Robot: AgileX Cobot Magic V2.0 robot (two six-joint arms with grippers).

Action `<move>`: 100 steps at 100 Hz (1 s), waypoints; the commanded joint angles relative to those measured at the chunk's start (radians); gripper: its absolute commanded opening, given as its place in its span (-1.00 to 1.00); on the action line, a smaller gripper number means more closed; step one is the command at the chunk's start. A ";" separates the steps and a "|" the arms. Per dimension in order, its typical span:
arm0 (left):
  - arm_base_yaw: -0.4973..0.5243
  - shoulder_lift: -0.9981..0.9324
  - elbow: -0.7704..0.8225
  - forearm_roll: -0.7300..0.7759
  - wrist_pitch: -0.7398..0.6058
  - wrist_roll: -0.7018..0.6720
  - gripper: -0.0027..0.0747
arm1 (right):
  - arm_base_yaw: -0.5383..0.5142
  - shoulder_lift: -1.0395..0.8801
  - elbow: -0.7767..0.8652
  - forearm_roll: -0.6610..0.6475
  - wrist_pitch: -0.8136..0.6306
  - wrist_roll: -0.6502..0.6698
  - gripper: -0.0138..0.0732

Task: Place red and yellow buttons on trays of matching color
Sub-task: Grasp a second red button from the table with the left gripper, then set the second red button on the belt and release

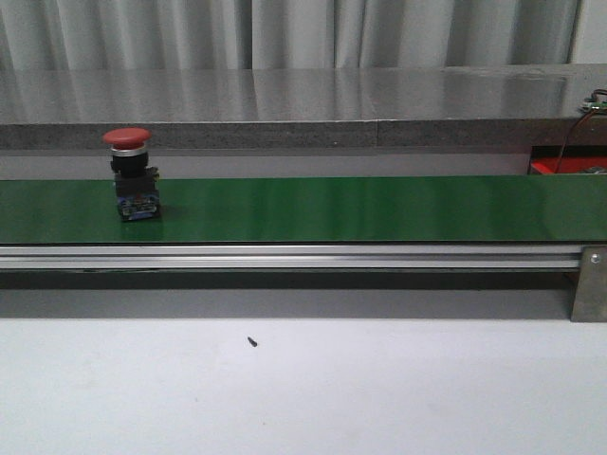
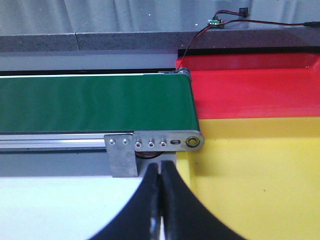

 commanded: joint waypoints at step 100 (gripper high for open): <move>-0.532 -0.225 -0.127 -0.079 0.025 0.134 -0.76 | -0.001 -0.019 -0.019 -0.011 -0.081 0.001 -0.84</move>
